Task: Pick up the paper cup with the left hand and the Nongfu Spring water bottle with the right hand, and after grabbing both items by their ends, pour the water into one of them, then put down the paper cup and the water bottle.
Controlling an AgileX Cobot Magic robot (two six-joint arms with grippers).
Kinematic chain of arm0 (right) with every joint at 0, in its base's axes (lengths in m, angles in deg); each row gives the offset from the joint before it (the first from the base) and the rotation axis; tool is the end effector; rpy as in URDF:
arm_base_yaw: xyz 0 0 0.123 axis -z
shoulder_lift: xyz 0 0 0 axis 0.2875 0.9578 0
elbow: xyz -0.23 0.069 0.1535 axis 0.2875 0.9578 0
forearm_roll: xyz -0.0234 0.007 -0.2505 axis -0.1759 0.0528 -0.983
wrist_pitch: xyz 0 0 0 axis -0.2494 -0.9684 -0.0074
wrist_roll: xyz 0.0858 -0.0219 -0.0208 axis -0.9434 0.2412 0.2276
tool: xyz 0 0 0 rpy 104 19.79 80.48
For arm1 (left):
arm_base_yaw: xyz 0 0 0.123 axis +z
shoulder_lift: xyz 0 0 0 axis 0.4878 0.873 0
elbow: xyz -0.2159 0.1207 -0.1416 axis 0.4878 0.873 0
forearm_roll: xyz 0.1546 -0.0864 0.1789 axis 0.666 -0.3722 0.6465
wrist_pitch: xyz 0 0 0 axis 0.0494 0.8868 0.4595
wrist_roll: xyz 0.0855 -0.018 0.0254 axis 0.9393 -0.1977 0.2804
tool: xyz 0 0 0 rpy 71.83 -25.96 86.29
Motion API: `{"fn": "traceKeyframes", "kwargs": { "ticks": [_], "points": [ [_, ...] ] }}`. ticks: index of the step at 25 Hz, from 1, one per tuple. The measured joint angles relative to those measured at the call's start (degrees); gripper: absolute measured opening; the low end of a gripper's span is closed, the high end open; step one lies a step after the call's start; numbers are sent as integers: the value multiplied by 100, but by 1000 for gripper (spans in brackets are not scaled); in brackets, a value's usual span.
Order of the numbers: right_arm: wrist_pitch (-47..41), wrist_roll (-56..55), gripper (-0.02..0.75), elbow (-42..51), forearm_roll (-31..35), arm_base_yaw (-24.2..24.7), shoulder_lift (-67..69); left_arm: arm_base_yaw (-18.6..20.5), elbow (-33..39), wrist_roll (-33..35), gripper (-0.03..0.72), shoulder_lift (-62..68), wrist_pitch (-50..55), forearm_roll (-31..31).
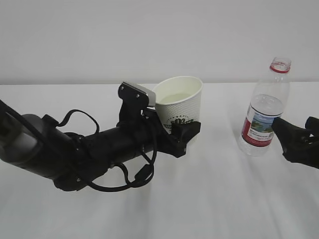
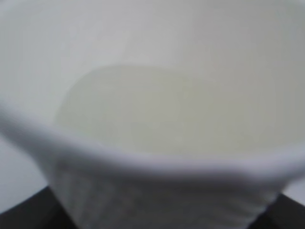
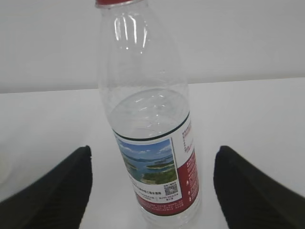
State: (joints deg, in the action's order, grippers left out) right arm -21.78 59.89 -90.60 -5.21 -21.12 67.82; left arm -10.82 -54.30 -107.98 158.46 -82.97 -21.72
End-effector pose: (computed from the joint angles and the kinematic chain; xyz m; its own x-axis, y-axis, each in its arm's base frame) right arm 0.2127 0.0273 0.1435 -0.2328 0.0898 -0.9684 -0.1682 0.9770 0.1311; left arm 0.2904 -0.2694 0.1142 -0.2767 0.0011 -0.9609 0.7527 0.6220 -0.2160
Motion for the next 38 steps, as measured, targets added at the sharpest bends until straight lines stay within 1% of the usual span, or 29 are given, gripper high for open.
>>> {"fn": "traceKeyframes", "kwargs": {
  "ticks": [4,7,12,16,20,24,28,36,38],
  "points": [
    [0,0,594,0,0,0,0,200,219,132,517,0,-11,-55],
    [0,0,594,0,0,0,0,317,497,253,517,0,-327,-272],
    [0,-10,594,0,0,0,0,511,982,590,517,0,-828,-987],
    [0,-10,594,0,4,0,0,640,1308,893,517,0,-863,-1532],
    [0,-10,593,0,4,0,0,797,1519,1010,516,0,-866,-1873],
    [0,-10,592,0,4,0,0,937,1615,1180,513,0,-876,-2080],
    [0,-10,591,0,4,0,0,983,1615,1380,512,0,-876,-2291],
    [0,-10,591,0,4,0,0,983,1615,1523,511,0,-876,-3470],
    [0,-10,590,0,4,0,0,989,1615,1596,511,0,-876,-3627]
  ]
}}
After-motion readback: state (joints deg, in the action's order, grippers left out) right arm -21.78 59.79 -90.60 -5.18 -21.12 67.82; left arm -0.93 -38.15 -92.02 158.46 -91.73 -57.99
